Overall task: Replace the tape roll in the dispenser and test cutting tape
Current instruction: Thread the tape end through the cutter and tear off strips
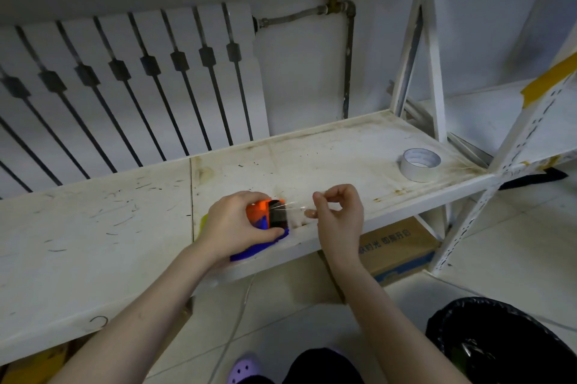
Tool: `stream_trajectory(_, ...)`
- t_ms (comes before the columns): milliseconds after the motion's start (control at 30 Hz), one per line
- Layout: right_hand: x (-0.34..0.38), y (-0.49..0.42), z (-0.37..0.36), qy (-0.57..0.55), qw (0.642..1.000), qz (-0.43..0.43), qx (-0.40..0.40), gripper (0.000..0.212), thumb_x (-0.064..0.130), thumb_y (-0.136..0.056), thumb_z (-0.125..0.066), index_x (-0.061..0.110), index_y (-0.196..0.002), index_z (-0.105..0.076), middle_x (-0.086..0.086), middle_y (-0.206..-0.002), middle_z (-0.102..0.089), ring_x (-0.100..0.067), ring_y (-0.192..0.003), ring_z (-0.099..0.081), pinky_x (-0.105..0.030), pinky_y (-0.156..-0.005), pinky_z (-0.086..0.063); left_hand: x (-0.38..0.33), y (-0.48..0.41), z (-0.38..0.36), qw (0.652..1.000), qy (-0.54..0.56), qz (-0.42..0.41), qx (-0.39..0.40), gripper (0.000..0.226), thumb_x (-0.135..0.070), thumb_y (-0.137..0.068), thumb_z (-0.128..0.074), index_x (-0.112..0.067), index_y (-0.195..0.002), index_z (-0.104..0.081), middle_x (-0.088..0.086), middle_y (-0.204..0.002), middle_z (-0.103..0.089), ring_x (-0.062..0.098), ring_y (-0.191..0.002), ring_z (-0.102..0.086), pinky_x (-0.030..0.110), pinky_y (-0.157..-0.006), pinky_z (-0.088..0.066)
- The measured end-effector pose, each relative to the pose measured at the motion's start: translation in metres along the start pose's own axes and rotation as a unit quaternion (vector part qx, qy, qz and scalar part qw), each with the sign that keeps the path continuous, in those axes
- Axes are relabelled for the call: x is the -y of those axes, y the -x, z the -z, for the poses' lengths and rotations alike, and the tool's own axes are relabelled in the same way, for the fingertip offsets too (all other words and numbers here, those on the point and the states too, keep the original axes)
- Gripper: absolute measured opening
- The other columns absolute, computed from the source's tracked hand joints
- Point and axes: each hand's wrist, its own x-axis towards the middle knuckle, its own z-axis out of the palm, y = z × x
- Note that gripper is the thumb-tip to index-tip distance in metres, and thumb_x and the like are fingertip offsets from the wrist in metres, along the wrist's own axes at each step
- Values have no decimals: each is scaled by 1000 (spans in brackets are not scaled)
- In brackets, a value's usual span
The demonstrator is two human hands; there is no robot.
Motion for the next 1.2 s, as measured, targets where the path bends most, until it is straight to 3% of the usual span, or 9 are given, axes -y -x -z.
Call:
stream_trajectory(200,-4,-9,4,45,999,4,12,11,13,-91,-60,11,-88,-50,-1,-89,-57,-9,-61,-71,-27,-58,-51,-4,3,-6,999,28,10,-32,59,-57,-61,-75,-32,-112,-62,-18,-100,-60,4,-90,-52,26,-78,-50)
stream_trajectory(267,3,-10,5,66,997,38,15,10,14,-91,-59,13,-87,-50,6,-84,-57,-9,-62,-70,-29,-63,-54,-5,3,-7,998,47,19,-46,56,-56,-61,-75,-32,-110,-63,-19,-98,-60,4,-89,-53,26,-78,-50)
stream_trajectory(400,29,-20,-1,104,987,117,20,18,14,-91,-58,24,-80,-47,11,-77,-56,-10,-62,-67,-37,-64,-57,-14,3,-12,982,155,51,-95,40,-41,-66,-79,-36,-100,-58,-28,-87,-54,-3,-81,-51,10,-68,-39)
stream_trajectory(500,48,-31,-15,135,970,201,25,20,12,-90,-57,25,-79,-47,8,-75,-56,-18,-65,-62,-42,-62,-56,-21,-1,-19,959,227,85,-147,45,-40,-66,-80,-32,-106,-60,-19,-96,-59,1,-88,-52,12,-68,-40)
stream_trajectory(633,62,-42,-40,193,937,290,42,11,9,-90,-53,17,-84,-50,1,-79,-55,-13,-63,-51,-29,-55,-46,-25,-4,-24,926,293,121,-207,48,-38,-66,-81,-25,-109,-62,-15,-95,-60,-1,-84,-53,10,-66,-38)
stream_trajectory(767,65,-54,-57,222,935,257,102,10,12,-91,-52,19,-92,-45,3,-86,-51,-5,-66,-43,-21,-58,-34,-28,-2,-26,911,305,129,-244,43,-37,-65,-81,-34,-100,-57,-26,-87,-57,-9,-82,-53,5,-65,-36)
stream_trajectory(867,65,-57,-65,223,937,210,167,32,9,-83,-65,19,-100,-39,3,-100,-45,-9,-86,-45,-12,-65,-36,-25,-1,-26,905,312,132,-256,44,-35,-66,-81,-35,-101,-54,-28,-86,-55,-10,-83,-53,4,-64,-38)
stream_trajectory(1000,66,-60,-72,236,940,195,151,36,8,-83,-68,14,-109,-44,2,-101,-46,-11,-92,-47,-11,-69,-39,-21,-1,-30,901,316,144,-262,50,-36,-65,-82,-25,-108,-60,-19,-95,-60,-4,-86,-55,6,-64,-38)
stream_trajectory(1200,70,-48,-69,198,893,371,159,17,6,-84,-65,7,-95,-52,3,-85,-47,-15,-71,-49,-24,-63,-43,-23,-5,-30,895,322,146,-273,48,-36,-62,-84,-26,-101,-57,-14,-95,-61,-3,-85,-55,6,-65,-38)
